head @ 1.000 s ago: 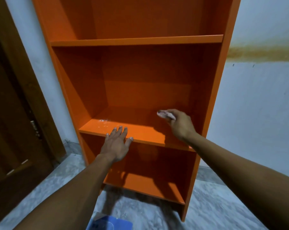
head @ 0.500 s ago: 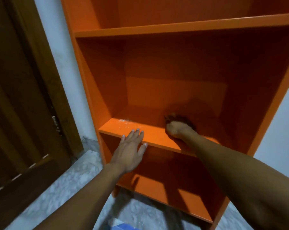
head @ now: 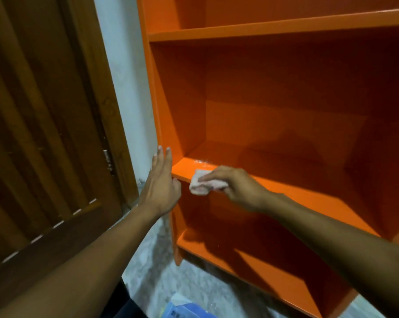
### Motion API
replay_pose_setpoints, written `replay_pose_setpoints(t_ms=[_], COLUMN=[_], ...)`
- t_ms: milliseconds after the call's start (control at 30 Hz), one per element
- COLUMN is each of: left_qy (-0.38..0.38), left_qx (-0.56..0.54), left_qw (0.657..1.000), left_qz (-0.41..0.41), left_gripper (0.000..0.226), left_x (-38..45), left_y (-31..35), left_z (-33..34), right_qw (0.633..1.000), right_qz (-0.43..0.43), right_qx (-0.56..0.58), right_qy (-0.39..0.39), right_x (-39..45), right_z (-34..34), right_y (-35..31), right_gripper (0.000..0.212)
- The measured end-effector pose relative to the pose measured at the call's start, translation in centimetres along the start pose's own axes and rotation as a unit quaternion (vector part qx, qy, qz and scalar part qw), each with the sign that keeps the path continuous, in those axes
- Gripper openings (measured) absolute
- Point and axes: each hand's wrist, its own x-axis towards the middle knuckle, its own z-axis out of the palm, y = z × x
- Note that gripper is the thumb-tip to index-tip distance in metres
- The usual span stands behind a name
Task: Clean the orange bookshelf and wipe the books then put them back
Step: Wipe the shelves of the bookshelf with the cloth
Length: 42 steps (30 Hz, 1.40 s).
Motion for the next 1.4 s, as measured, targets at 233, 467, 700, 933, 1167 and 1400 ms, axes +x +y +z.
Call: replay_pose_setpoints(t_ms=[233, 467, 700, 933, 1167, 1400], left_qy=[-0.030, -0.076, -0.090, -0.081, -0.034, -0.026], left_qx=[0.023, 0.022, 0.019, 0.009, -0.002, 0.029], left_qw=[0.999, 0.997, 0.996, 0.996, 0.999, 0.996], left_qz=[0.005, 0.004, -0.020, -0.026, 0.029, 0.085], left_gripper=[0.079, 0.080, 0.080, 0.077, 0.076, 0.080], left_x=[1.2, 1.8, 1.6, 1.5, 0.6, 0.0], left_y=[-1.8, -3.3, -2.5, -2.3, -4.5, -7.7], left_z=[-0.8, -0.9, -1.5, -1.5, 0.3, 2.4], right_qw=[0.939, 0.938, 0.955, 0.999, 0.977, 0.947], right_qz=[0.328, 0.319, 0.195, -0.019, 0.184, 0.311], right_qx=[-0.103, -0.123, -0.207, -0.006, 0.049, -0.075], right_qy=[0.027, -0.048, -0.084, -0.045, 0.097, 0.018], right_x=[5.4, 8.7, 5.8, 4.1, 9.4, 15.6], right_z=[-2.8, 1.0, 3.0, 2.5, -1.1, 2.1], right_y=[11.6, 12.2, 3.6, 1.2, 8.6, 12.0], right_gripper=[0.064, 0.049, 0.048, 0.046, 0.039, 0.047])
